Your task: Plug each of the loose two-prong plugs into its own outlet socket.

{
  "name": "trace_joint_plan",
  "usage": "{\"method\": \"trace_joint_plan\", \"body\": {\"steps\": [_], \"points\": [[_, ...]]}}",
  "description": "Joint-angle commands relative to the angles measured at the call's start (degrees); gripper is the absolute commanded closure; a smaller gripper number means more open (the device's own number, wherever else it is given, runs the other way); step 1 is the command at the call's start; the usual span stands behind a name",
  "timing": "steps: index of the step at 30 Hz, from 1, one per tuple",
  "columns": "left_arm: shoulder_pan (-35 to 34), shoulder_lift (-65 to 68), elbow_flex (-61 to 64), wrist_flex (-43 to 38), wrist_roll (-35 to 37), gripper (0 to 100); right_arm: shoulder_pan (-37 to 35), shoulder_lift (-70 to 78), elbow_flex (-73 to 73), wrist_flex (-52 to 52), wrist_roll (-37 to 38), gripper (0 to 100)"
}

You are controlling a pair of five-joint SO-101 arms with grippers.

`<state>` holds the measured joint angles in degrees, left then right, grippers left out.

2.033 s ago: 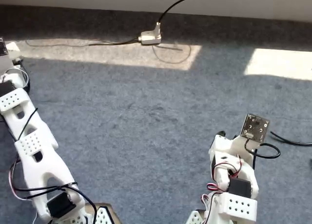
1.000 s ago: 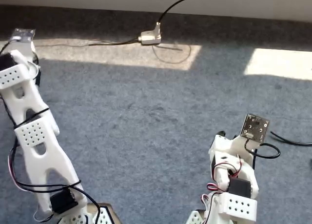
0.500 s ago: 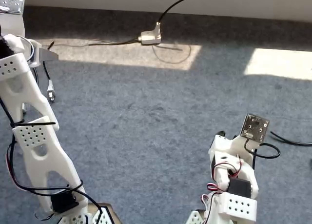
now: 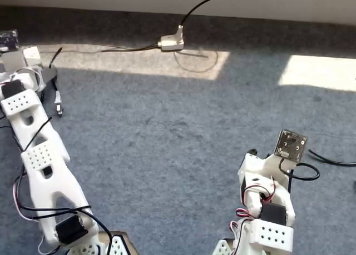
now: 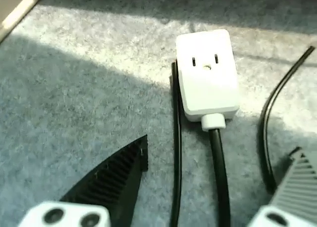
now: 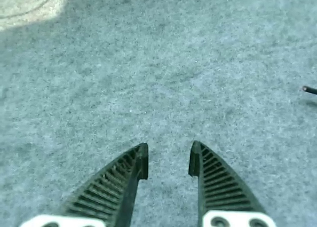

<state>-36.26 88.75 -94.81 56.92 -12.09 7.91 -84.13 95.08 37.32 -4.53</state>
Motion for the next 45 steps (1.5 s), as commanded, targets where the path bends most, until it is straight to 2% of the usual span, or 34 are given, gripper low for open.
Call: {"method": "trace_joint_plan", "body": {"steps": [1, 4, 8, 10, 15, 19, 27, 30, 37, 43, 45], "points": [[-0.04, 4.44, -0.31, -3.60, 0.35, 59, -0.31, -0.40, 0.13, -0.13, 0.88, 84.6], [0.04, 7.60, -0.31, -3.60, 0.35, 61, -0.31, -0.40, 0.13, -0.13, 0.88, 84.6], [0.22, 10.42, -0.31, -3.43, -1.05, 72, -0.31, -0.40, 0.13, -0.13, 0.88, 84.6], [0.66, 11.21, -0.31, -0.44, -6.68, 80, -0.31, -0.40, 0.13, -0.13, 0.88, 84.6], [2.51, 11.56, -0.40, 17.85, -23.30, 99, -0.31, -0.40, 0.13, -0.13, 0.88, 84.6], [3.03, 11.47, -0.57, 30.15, -30.77, 99, -0.31, -0.40, 0.13, -0.13, 0.88, 84.6], [0.92, 9.89, -0.57, 38.77, -31.56, 100, -0.31, -0.40, 0.13, -0.13, 0.88, 84.6], [0.48, 5.41, -0.48, 44.84, -35.08, 100, -0.31, -0.40, 0.13, -0.13, 0.88, 84.6], [-3.30, -5.93, -0.40, 45.10, -34.99, 100, -0.31, -0.40, 0.13, -0.13, 0.88, 84.6], [-5.67, -12.62, -0.31, 45.19, -42.02, 99, -0.31, -0.40, 0.13, -0.13, 0.88, 84.6], [-5.67, -14.29, -0.31, 45.19, -43.78, 96, -0.31, -0.40, 0.13, -0.13, 0.88, 84.6]]}}
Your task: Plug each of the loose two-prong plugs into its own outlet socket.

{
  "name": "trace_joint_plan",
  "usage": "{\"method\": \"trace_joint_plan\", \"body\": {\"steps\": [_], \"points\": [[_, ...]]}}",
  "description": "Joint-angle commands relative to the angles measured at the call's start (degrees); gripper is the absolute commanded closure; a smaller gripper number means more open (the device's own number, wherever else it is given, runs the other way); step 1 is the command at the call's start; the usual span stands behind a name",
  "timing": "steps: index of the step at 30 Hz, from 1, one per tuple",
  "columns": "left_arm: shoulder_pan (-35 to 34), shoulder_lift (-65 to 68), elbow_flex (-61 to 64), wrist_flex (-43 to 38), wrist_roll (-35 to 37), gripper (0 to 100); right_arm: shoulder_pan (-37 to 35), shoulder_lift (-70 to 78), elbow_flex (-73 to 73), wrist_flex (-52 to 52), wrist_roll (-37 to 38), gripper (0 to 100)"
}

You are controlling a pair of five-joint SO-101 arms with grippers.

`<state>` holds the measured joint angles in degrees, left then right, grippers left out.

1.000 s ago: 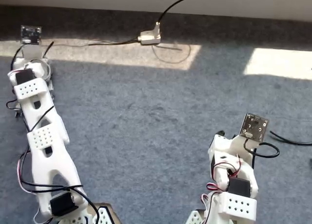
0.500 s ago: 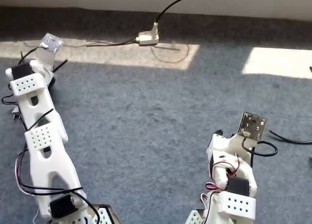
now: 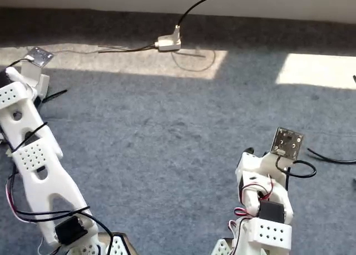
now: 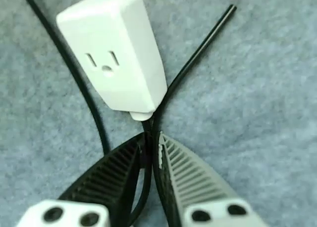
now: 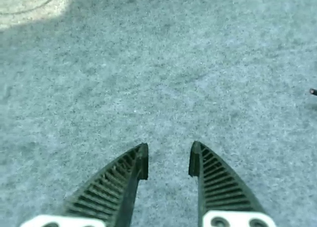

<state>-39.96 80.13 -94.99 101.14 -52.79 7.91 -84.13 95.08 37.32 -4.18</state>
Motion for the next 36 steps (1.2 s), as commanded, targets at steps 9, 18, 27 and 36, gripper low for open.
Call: {"method": "trace_joint_plan", "body": {"steps": [9, 18, 27, 36], "points": [[1.27, -11.74, -0.31, 0.88, -1.85, 66, -0.31, -0.40, 0.13, -0.13, 0.53, 84.6], [6.11, -14.99, -0.22, -10.46, -1.49, 73, -0.31, -0.40, 0.13, -0.13, 0.53, 84.6], [1.10, -2.51, -0.22, -30.86, 6.15, 78, -0.31, -0.40, 0.13, -0.13, 0.53, 84.6], [2.33, 2.68, -0.22, -27.16, 6.15, 78, -0.31, -0.40, 0.13, -0.13, 0.53, 84.6]]}}
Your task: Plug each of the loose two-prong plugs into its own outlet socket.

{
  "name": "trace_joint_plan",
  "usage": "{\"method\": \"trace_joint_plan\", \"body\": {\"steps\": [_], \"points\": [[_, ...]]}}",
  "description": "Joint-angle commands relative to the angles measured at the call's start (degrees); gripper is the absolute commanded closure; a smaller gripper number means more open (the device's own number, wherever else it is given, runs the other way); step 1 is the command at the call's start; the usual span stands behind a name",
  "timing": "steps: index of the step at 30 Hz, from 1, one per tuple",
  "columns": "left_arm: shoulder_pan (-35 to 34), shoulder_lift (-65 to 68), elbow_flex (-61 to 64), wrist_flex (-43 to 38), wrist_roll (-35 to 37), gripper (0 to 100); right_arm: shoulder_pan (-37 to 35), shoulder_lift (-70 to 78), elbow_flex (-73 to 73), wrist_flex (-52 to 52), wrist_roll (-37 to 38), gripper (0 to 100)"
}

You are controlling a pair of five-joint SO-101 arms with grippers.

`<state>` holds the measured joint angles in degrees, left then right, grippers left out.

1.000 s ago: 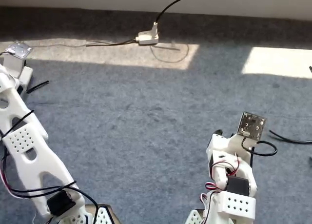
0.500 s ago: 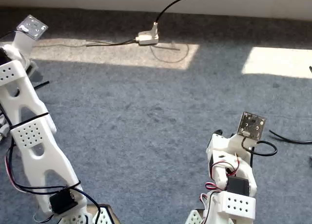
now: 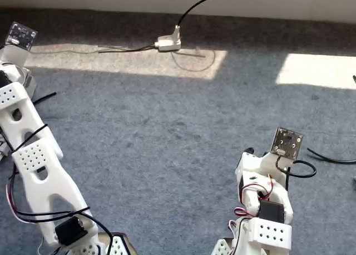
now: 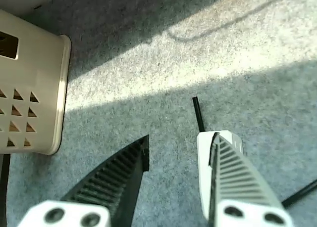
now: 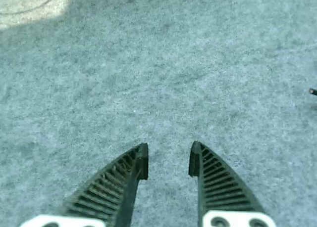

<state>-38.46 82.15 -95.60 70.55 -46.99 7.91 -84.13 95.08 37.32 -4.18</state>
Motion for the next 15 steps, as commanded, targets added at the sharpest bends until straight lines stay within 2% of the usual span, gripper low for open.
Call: {"method": "trace_joint_plan", "body": {"steps": [1, 9, 15], "points": [[1.36, 0.57, 0.31, 5.19, 0.35, 78, -0.31, -0.40, 0.13, -0.13, 0.53, 84.6], [4.00, -8.57, 0.31, 14.07, 0.62, 78, -0.31, -0.40, 0.13, -0.13, 0.53, 84.6], [3.74, -8.40, 0.40, 14.86, 0.53, 78, -0.31, -0.40, 0.13, -0.22, 0.53, 84.6]]}}
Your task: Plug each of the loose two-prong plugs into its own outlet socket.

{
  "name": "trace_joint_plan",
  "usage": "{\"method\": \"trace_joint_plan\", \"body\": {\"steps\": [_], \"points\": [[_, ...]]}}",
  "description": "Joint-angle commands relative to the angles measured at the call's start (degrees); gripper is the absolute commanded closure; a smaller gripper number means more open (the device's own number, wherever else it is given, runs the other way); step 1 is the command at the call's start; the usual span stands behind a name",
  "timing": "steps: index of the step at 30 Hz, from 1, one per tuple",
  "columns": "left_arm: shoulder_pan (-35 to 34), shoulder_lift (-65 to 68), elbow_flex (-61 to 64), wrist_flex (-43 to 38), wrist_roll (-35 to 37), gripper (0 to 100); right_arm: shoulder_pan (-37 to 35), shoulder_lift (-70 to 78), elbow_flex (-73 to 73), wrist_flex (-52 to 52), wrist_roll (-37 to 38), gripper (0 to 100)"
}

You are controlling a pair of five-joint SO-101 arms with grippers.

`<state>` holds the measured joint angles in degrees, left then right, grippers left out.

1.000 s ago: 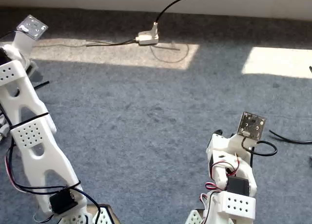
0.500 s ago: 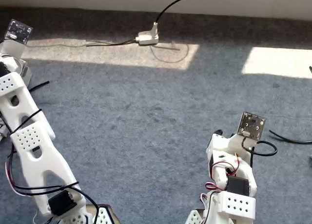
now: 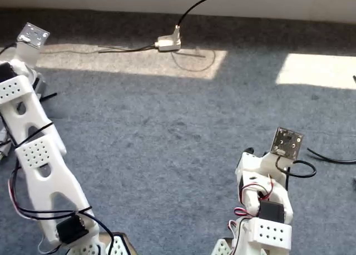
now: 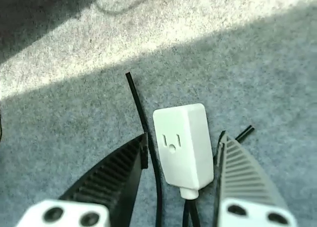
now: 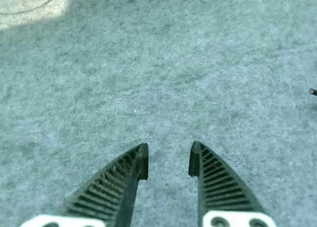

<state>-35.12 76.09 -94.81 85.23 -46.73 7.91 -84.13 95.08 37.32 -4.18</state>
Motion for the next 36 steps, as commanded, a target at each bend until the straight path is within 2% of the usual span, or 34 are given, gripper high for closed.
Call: {"method": "trace_joint_plan", "body": {"steps": [1, 9, 18, 20, 23, 27, 31, 34, 36], "points": [[0.04, -1.27, -0.40, 0.18, 0.26, 78, -0.31, -0.40, 0.13, -0.22, 0.53, 84.6], [-0.84, 7.08, -0.40, 0.09, 0.09, 78, -0.31, -0.40, 0.13, -0.22, 0.53, 84.6], [-0.84, 7.34, -0.48, 0.09, 0.00, 79, -0.31, -0.40, 0.13, -0.22, 0.53, 84.6], [-0.92, 6.20, -0.48, 0.53, -0.53, 82, -0.31, -0.40, 0.13, -0.22, 0.53, 84.6], [-0.75, 4.35, -0.48, 1.05, -5.89, 90, -0.31, -0.40, 0.13, -0.22, 0.53, 84.6], [-0.48, 1.89, -0.48, 3.87, -10.37, 100, -0.31, -0.40, 0.13, -0.22, 0.53, 84.6], [0.66, -2.68, -0.57, 8.62, -11.43, 99, -0.31, -0.40, 0.13, -0.22, 0.53, 84.6], [3.38, -8.31, -0.57, 15.12, -11.34, 99, -0.31, -0.40, 0.13, -0.22, 0.53, 84.6], [5.93, -12.26, -0.40, 16.79, -8.79, 99, -0.31, -0.40, 0.13, -0.22, 0.53, 84.6]]}}
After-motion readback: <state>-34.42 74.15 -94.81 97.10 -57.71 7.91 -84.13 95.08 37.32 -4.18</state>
